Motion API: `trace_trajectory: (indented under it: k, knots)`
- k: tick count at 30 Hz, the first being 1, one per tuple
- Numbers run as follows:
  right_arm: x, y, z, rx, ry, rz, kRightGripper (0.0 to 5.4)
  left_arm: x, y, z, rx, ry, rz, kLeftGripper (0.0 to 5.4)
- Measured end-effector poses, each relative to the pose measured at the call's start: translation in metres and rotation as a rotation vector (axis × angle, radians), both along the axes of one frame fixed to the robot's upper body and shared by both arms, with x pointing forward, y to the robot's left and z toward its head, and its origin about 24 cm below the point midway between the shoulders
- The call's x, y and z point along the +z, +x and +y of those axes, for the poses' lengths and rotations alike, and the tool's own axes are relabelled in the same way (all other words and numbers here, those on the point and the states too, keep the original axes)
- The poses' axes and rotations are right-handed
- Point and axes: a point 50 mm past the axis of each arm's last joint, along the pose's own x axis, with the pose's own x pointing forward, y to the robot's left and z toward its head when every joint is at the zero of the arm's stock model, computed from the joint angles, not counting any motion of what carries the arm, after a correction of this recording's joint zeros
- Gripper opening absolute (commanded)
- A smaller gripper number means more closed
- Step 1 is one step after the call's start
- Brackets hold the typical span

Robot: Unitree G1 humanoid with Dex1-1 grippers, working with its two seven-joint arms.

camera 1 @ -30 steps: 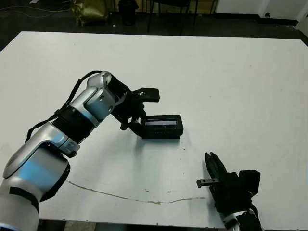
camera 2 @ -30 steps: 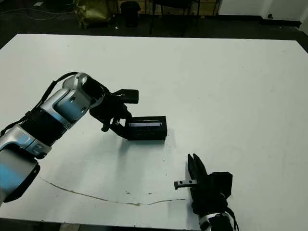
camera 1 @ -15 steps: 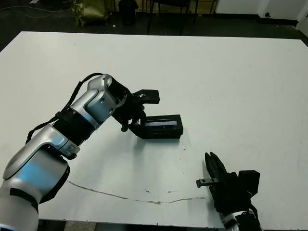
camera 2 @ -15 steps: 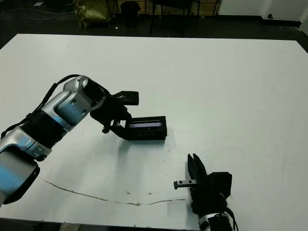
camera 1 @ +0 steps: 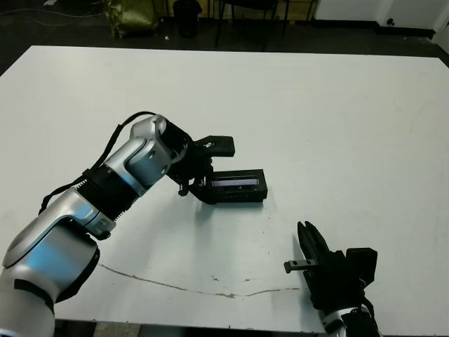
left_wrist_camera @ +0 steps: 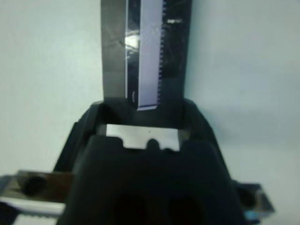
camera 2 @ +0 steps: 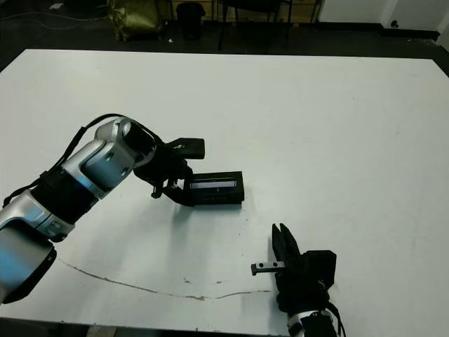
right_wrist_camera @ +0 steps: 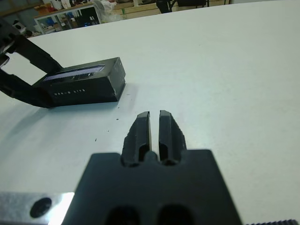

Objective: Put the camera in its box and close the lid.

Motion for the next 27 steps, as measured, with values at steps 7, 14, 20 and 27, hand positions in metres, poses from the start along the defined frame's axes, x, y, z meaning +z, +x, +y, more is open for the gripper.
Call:
trace_trajectory:
  k: [7, 14, 20, 27]
  knots:
    - [0.000, 0.000, 0.000, -0.005, -0.001, -0.004, 0.00, -0.001, -0.004, -0.002, -0.057, -0.028, 0.013, 4.85]
    - [-0.001, 0.000, -0.001, -0.012, -0.004, 0.007, 0.00, -0.001, -0.006, -0.004, -0.080, -0.037, 0.009, 5.38]
    - [0.000, 0.000, 0.000, -0.007, -0.004, -0.003, 0.00, -0.002, -0.005, -0.004, -0.094, -0.043, -0.001, 5.38]
    - [-0.001, 0.000, -0.001, -0.006, -0.004, 0.004, 0.00, 0.000, 0.008, 0.004, -0.038, -0.086, -0.137, 5.38]
